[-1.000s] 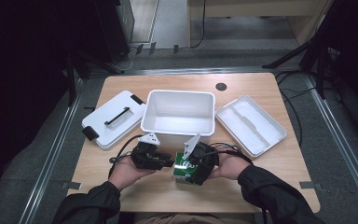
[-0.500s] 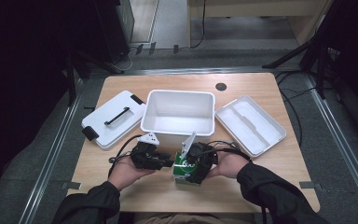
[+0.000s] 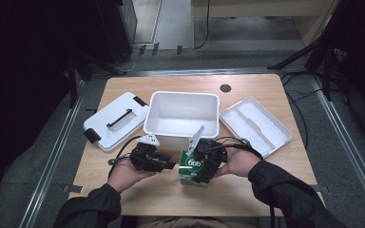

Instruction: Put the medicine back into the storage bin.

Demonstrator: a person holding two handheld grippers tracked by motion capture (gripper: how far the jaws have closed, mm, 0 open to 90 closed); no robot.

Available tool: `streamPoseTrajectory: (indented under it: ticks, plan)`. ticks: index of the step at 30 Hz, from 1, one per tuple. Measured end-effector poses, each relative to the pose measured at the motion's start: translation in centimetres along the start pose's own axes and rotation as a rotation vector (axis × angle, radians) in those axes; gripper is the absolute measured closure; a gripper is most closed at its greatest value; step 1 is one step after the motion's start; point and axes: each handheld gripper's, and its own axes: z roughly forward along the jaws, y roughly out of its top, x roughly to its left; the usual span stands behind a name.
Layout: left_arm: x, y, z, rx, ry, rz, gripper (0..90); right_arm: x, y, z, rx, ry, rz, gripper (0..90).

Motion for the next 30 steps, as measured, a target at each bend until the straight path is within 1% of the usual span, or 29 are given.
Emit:
streamPoseTrajectory:
  ticks: [2, 4, 8, 12, 15, 18, 22, 26, 27, 28, 30]
  plan:
    - [0.1, 0.0, -0.1, -0.003, -0.001, -0.004, 55.1, -0.2, 0.1, -0.7, -0.006, 0.001, 0.0, 17.4]
    - [0.1, 0.0, -0.3, -0.009, -0.001, -0.004, 53.8, -0.3, 0.1, -1.5, -0.013, 0.002, 0.013, 17.4]
    - [0.2, 0.0, -0.6, -0.014, -0.001, -0.005, 51.1, -0.7, 0.1, -2.7, -0.024, 0.005, 0.022, 17.4]
    - [0.3, 0.0, -0.8, -0.019, 0.0, -0.004, 49.5, -0.8, 0.1, -3.6, -0.019, -0.001, 0.041, 17.4]
    - [0.3, 0.0, -0.9, -0.023, -0.003, -0.013, 48.1, -1.1, -0.1, -4.0, -0.033, 0.008, 0.049, 17.3]
    - [0.5, 0.0, -1.1, -0.024, -0.004, -0.015, 46.4, -1.2, -0.2, -4.3, -0.031, 0.01, 0.055, 17.3]
    - [0.6, -0.1, -1.3, -0.025, -0.004, -0.018, 45.9, -1.5, -0.2, -5.1, -0.019, 0.006, 0.059, 17.3]
    - [0.6, 0.0, -1.4, -0.024, -0.006, -0.017, 45.8, -1.7, 0.0, -6.5, -0.028, -0.003, 0.064, 17.3]
    - [0.6, 0.0, -1.4, -0.024, -0.006, -0.017, 45.8, -1.7, 0.0, -6.5, -0.028, -0.003, 0.064, 17.3]
    - [0.6, 0.0, -1.4, -0.024, -0.007, -0.018, 45.8, -1.9, 0.2, -7.4, -0.029, -0.012, 0.062, 17.3]
    - [0.6, 0.0, -1.5, -0.025, -0.009, -0.019, 45.9, -2.1, 0.4, -8.2, -0.031, -0.022, 0.07, 17.3]
